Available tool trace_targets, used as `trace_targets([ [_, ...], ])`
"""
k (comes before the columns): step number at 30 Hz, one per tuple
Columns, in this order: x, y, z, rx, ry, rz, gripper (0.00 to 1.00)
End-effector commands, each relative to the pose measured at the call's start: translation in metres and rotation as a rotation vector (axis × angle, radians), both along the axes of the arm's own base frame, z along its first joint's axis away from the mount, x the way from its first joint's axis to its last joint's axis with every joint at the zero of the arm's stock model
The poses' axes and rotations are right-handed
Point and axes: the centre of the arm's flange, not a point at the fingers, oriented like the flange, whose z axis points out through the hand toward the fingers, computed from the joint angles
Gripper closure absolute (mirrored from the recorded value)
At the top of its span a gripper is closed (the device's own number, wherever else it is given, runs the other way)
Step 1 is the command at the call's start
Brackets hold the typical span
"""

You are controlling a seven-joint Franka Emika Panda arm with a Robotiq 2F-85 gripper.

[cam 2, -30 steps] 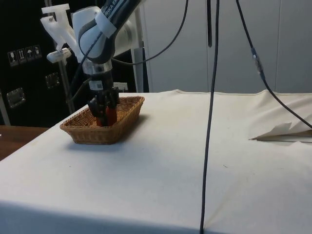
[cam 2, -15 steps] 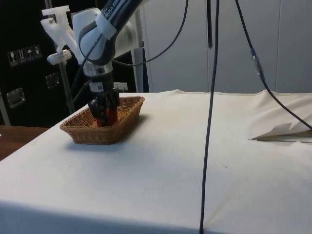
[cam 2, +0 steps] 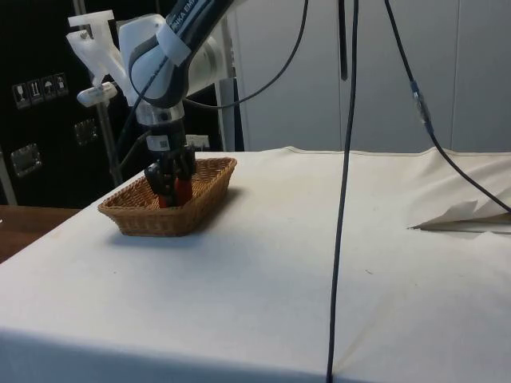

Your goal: Pick up the cube and place it into the basket.

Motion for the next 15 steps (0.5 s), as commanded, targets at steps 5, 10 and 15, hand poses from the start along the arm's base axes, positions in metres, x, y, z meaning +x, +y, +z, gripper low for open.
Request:
trace_targets([
  [5,0.0002,0.0006,-0.0004,0.001,0.0,0.003,0.98],
  [10,0.0005,0.0001,0.0001,-0.001,-0.001,0.003,0.56],
  [15,0.0004,0.0001,0.0001,-0.001,0.0,0.003,0.03],
])
